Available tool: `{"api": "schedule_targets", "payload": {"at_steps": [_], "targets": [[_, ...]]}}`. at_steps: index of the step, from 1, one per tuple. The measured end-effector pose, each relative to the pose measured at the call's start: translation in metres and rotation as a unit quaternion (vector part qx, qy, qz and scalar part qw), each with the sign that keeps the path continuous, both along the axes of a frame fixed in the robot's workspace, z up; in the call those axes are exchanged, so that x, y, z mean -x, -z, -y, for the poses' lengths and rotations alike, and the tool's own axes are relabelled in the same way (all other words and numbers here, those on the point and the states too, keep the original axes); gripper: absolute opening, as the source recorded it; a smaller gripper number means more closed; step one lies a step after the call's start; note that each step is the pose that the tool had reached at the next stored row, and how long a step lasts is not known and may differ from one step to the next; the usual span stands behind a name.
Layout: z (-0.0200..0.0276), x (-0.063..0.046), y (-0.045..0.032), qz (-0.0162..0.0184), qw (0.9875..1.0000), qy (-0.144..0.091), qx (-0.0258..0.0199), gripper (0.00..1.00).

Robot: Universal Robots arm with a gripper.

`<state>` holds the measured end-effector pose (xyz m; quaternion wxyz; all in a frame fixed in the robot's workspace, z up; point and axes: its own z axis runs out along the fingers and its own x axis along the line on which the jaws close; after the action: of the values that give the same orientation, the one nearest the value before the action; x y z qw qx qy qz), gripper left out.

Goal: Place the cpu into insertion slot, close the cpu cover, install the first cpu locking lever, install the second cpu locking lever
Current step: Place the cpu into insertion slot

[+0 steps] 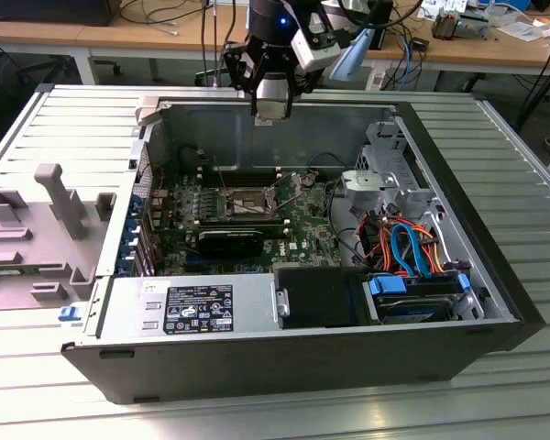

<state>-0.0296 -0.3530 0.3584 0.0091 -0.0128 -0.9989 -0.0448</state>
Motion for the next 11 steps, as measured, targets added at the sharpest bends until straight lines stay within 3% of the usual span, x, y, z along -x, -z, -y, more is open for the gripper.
{"api": "schedule_targets", "payload": {"at_steps": [11], "targets": [[0.0054,0.0013,0.0006,0.0001,1.0,0.0,-0.0001,0.55]]}}
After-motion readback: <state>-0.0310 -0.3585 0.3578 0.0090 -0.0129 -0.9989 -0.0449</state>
